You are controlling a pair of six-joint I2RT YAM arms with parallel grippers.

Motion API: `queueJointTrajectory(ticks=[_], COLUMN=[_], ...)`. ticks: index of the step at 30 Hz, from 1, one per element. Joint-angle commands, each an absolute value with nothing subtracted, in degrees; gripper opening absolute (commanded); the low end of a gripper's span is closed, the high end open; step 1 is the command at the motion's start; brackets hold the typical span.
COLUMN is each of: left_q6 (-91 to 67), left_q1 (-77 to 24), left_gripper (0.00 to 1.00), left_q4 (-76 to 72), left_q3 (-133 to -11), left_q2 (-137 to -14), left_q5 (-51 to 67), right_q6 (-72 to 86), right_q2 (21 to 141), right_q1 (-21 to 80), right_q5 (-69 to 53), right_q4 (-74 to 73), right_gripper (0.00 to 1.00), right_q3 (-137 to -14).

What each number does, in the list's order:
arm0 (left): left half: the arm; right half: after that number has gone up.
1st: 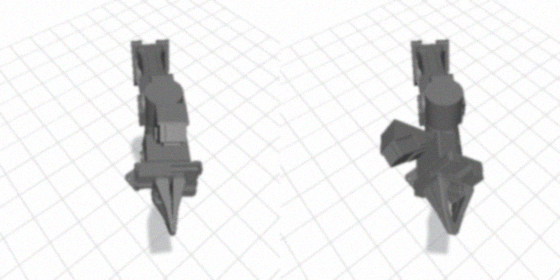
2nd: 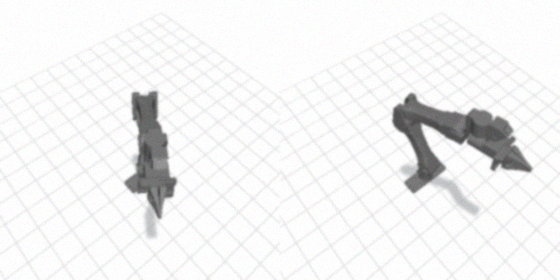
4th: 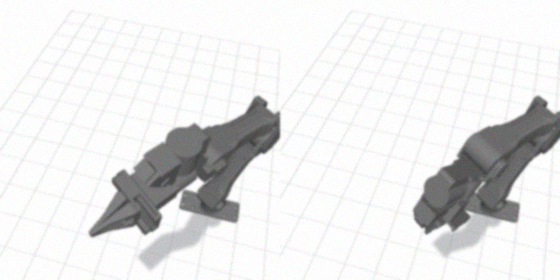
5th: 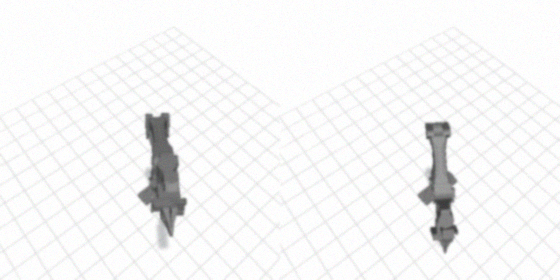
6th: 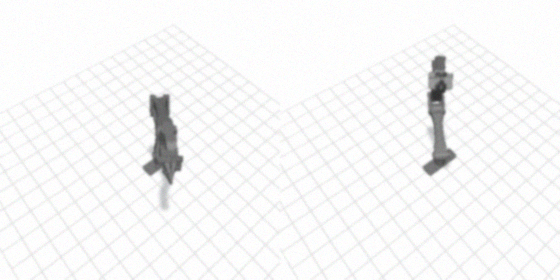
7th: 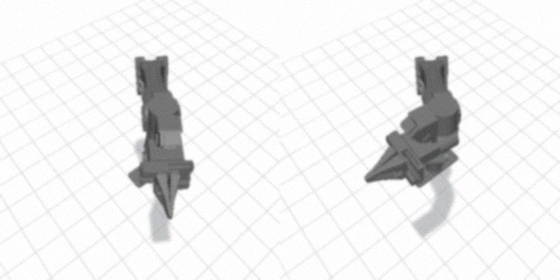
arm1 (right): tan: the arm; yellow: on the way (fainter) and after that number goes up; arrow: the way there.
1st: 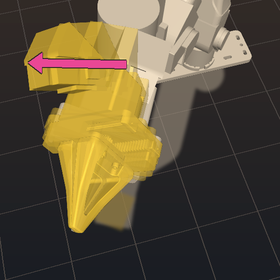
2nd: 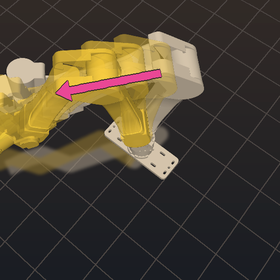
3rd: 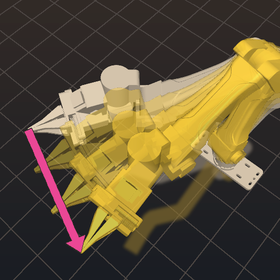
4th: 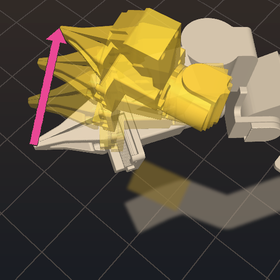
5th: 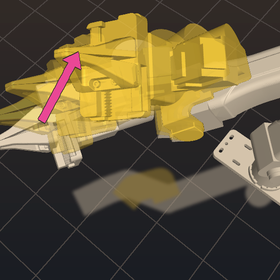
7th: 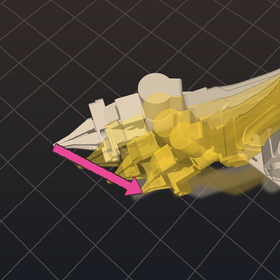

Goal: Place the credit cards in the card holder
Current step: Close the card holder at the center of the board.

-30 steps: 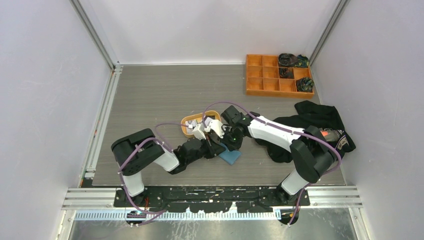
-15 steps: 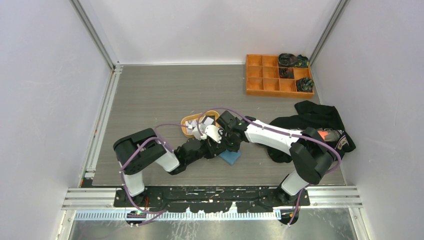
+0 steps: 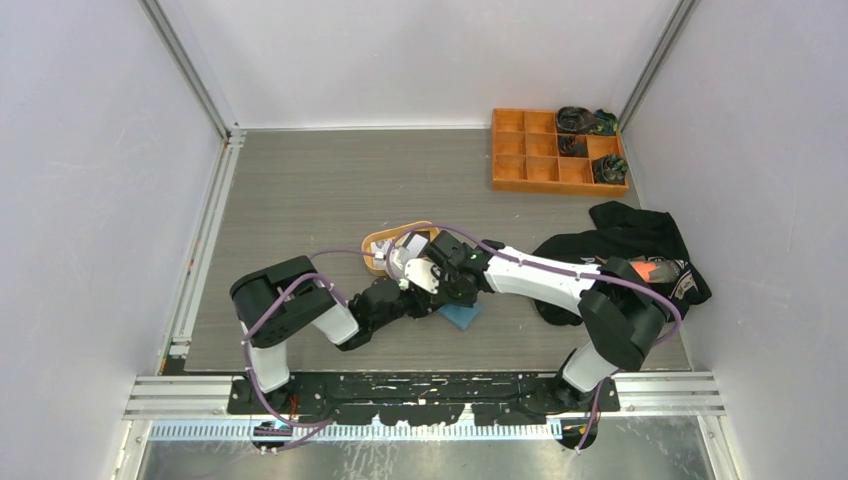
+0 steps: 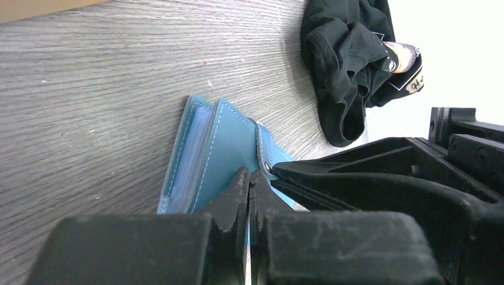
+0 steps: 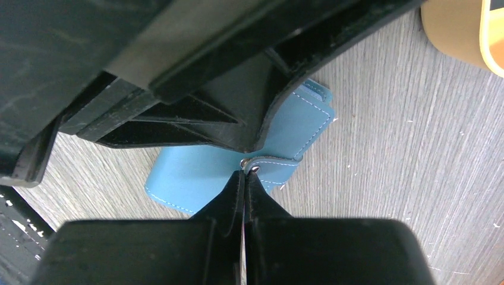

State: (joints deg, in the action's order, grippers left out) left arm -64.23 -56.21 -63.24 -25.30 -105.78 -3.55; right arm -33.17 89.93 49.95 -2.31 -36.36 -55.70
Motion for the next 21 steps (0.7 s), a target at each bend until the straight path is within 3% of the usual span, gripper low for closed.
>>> queueJointTrajectory(ticks=[1, 21], left_q6=[-63.26, -65.96], left_q1=[-56.55, -56.10], left_gripper=[0.00, 0.00], left_q4=[-61.34, -81.90], left_q3=[-24.03, -14.49], left_q2=[-108.16, -112.32], left_q5=[-2.37, -6.50], right_q6=[-34.11, -33.40], right_q2=[92.02, 95.15], right_q1=[51.80, 51.92], right_q5=[-2.67, -3.25], right_q4=[-34.87, -37.63], right_gripper=[0.01, 0.01], right_q3=[-55.18, -55.98])
